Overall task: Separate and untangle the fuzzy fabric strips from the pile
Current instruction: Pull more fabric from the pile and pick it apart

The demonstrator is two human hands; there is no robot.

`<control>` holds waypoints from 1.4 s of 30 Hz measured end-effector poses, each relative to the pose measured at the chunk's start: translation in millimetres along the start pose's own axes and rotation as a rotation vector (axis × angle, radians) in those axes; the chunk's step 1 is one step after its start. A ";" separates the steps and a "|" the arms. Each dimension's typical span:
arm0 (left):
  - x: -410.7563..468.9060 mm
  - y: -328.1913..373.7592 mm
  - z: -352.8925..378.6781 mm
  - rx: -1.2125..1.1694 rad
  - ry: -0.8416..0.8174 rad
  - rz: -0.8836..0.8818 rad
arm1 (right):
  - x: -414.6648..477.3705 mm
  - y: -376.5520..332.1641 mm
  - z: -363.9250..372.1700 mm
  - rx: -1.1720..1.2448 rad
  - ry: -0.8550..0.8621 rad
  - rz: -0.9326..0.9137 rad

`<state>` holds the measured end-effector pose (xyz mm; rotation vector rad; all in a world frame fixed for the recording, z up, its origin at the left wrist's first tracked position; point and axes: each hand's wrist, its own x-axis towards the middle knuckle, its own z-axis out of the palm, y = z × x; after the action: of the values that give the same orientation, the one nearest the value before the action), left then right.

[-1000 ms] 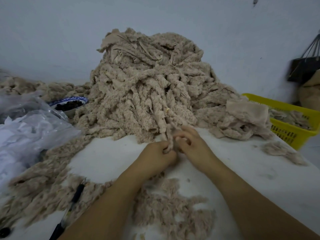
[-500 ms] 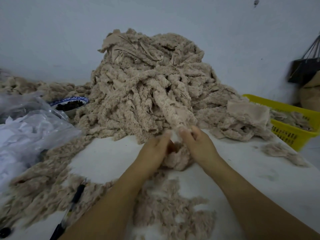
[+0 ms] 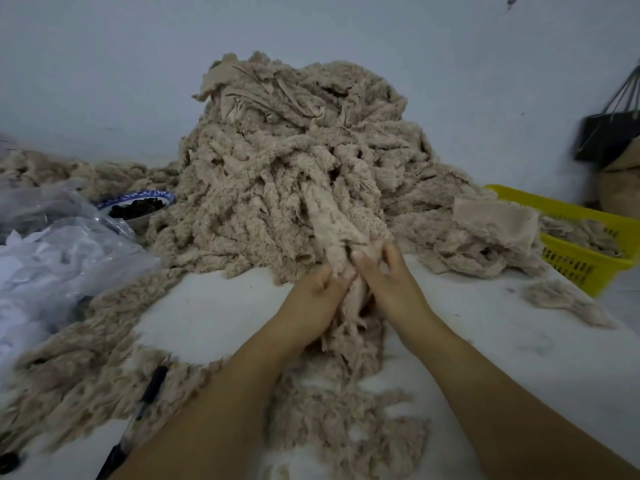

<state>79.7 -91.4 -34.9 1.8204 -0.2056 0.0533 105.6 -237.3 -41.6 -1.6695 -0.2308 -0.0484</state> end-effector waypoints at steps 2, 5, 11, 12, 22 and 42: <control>-2.3 -0.6 5.0 0.117 -0.072 0.075 | 3.6 7.7 -3.1 -0.021 0.006 0.046; 1.1 -3.2 1.7 0.066 0.115 0.030 | 6.0 4.3 -9.8 -0.077 0.274 0.040; 18.6 -4.9 -38.2 -0.616 0.698 -0.305 | 16.0 -0.4 -33.4 0.221 0.579 0.208; 19.2 -7.1 -41.2 -0.647 0.749 -0.331 | 16.4 0.1 -32.1 0.245 0.577 0.209; 22.2 -19.1 -60.6 -0.748 0.909 -0.354 | 7.5 -8.3 -32.9 0.594 0.545 0.251; 3.5 3.1 7.4 -0.278 0.203 -0.136 | -13.4 -11.0 4.8 0.177 -0.029 0.034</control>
<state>82.1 -99.7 -33.3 1.5355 0.0526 0.1080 90.0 -233.2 -33.6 -1.4983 -0.2221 0.0209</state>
